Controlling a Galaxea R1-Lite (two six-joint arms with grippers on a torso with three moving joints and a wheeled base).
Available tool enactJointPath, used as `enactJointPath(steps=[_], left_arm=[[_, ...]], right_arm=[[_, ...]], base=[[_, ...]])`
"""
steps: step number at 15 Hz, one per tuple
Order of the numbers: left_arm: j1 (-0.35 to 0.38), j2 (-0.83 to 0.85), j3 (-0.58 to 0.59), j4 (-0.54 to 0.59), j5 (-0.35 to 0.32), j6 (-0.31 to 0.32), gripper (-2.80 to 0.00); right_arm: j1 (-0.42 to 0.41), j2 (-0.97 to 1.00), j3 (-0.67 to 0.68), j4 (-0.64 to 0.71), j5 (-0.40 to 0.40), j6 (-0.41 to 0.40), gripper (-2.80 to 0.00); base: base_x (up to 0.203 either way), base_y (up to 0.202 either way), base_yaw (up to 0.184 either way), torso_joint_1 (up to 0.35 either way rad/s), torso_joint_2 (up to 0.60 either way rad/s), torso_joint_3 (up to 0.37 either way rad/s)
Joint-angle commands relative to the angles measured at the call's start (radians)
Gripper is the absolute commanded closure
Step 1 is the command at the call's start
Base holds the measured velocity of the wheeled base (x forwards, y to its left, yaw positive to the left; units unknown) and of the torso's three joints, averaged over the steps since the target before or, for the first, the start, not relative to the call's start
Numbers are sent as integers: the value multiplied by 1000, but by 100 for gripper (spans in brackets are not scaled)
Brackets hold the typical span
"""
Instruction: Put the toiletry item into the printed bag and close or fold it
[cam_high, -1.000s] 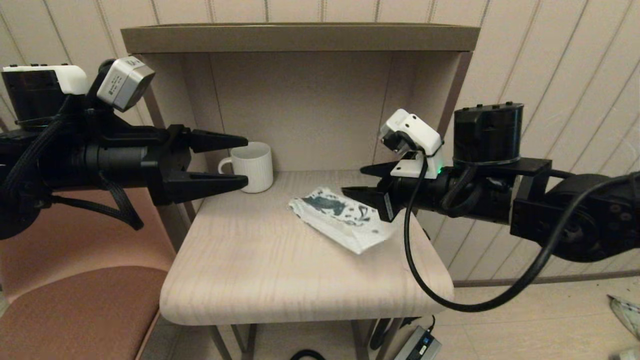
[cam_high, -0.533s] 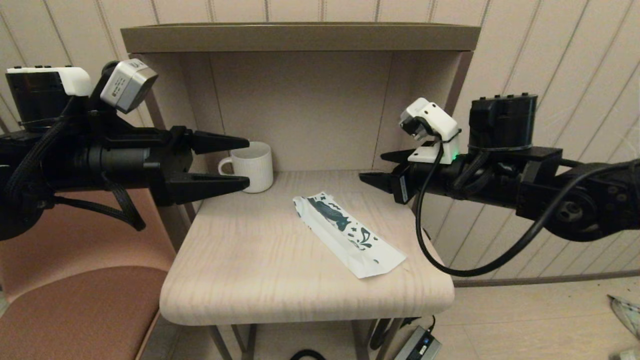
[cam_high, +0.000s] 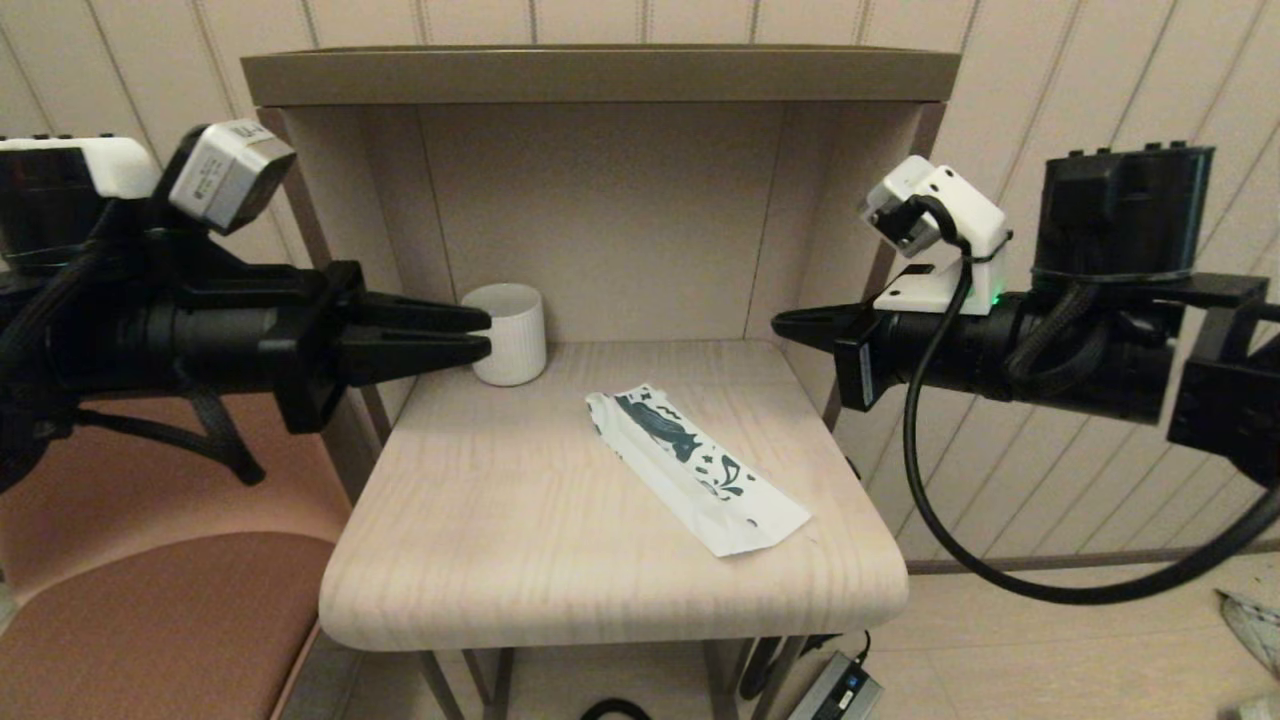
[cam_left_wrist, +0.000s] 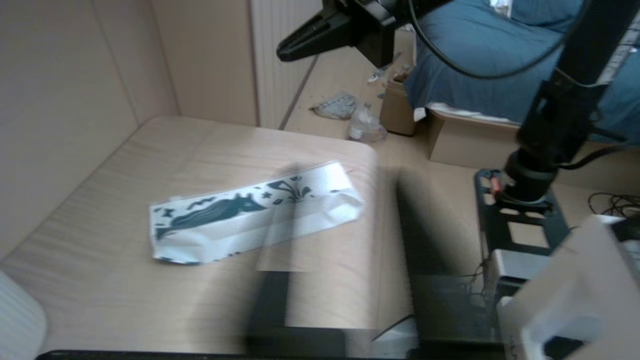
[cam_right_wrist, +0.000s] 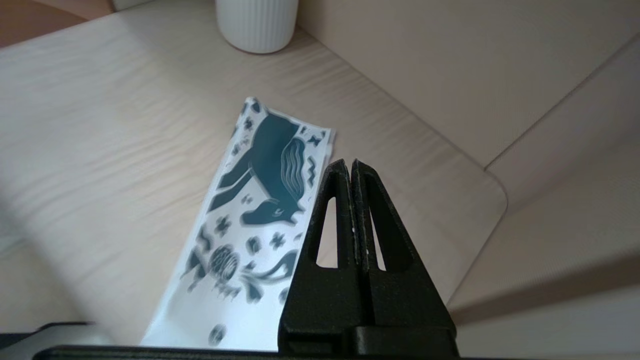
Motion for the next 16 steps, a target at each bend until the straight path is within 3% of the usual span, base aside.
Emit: enactJointPath(steps=[1,4,7,11,12,14,16], left_arm=[[1,-144,58,8,5,-3,0],[37,-355,111,142,114,-15,0],[121,-595,131,406,192,-28,0],[173,-958,208,629,333,-86,0],[179,-1042,238,675,399,-94,0],[187,-1169,292,811,595,-102,0],[189,-1268,373,879,731,-96,0]], right_arm=[[0,-98,28,18,0,28,0],[1,-250,83,50,-50,73,0],[19,-462,145,168,-144,108,0],[23,-780,265,322,-340,187,0],[20,-865,304,365,-400,198,0],[-5,-1037,387,465,-493,216,0],[-121,-1195,476,541,-529,222,0]], base=[[0,0,0,0,0,0],[0,0,0,0,0,0],[0,0,0,0,0,0],[0,0,0,0,0,0],[0,0,0,0,0,0],[0,0,0,0,0,0],[0,0,0,0,0,0]])
